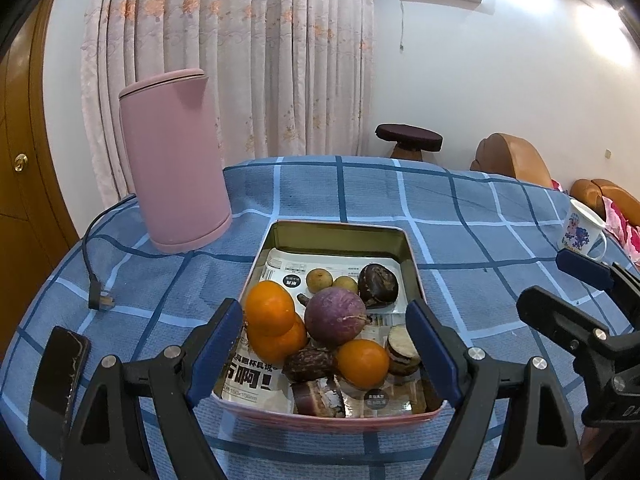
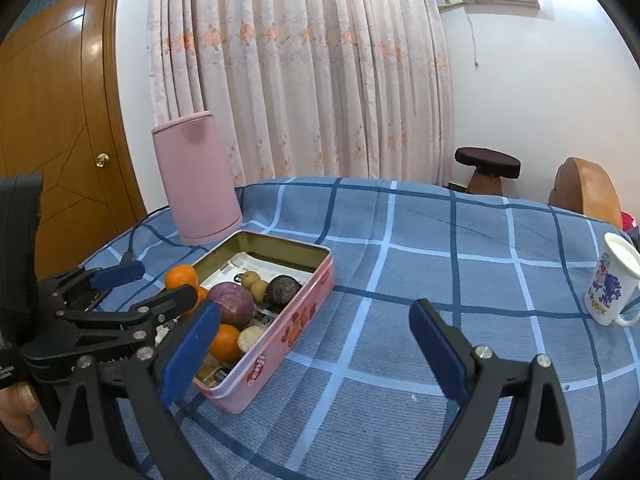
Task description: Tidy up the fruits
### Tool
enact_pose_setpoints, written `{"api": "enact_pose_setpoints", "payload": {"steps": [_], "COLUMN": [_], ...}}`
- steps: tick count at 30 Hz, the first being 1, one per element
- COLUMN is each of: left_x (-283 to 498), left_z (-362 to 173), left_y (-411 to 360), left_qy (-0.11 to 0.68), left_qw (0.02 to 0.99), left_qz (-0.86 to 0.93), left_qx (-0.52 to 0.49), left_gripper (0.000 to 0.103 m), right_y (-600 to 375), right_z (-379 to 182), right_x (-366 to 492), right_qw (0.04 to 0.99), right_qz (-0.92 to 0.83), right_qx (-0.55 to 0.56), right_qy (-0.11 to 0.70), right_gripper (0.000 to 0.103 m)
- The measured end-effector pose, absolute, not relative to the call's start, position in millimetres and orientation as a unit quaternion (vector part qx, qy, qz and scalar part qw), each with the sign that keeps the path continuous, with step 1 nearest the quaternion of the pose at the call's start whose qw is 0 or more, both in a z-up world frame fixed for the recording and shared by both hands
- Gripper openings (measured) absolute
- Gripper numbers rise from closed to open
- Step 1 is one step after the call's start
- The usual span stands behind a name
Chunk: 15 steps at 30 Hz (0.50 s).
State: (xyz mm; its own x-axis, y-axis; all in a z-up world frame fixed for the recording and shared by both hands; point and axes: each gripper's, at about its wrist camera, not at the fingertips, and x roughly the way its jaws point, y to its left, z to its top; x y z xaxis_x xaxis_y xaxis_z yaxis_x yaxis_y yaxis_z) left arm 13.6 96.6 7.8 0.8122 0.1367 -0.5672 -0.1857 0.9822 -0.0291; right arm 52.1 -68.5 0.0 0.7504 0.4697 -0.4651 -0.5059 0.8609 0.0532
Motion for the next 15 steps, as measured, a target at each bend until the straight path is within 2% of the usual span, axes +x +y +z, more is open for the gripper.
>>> {"api": "enact_pose_setpoints", "payload": {"steps": [15], "left_x": [15.0], "left_z": [3.8], "left_y": [93.9], "left_qy": [0.303], "left_qw": [0.949], "left_qz": [0.078], "left_qx": [-0.04], "left_gripper": [0.085], "right_y": [-70.1], "right_z": [-0.2], "right_x": [52.2], "right_qw": [0.934], "right_qz": [0.261], "right_qx": [-0.043], "right_qy": [0.241], "right_gripper": [0.098]}}
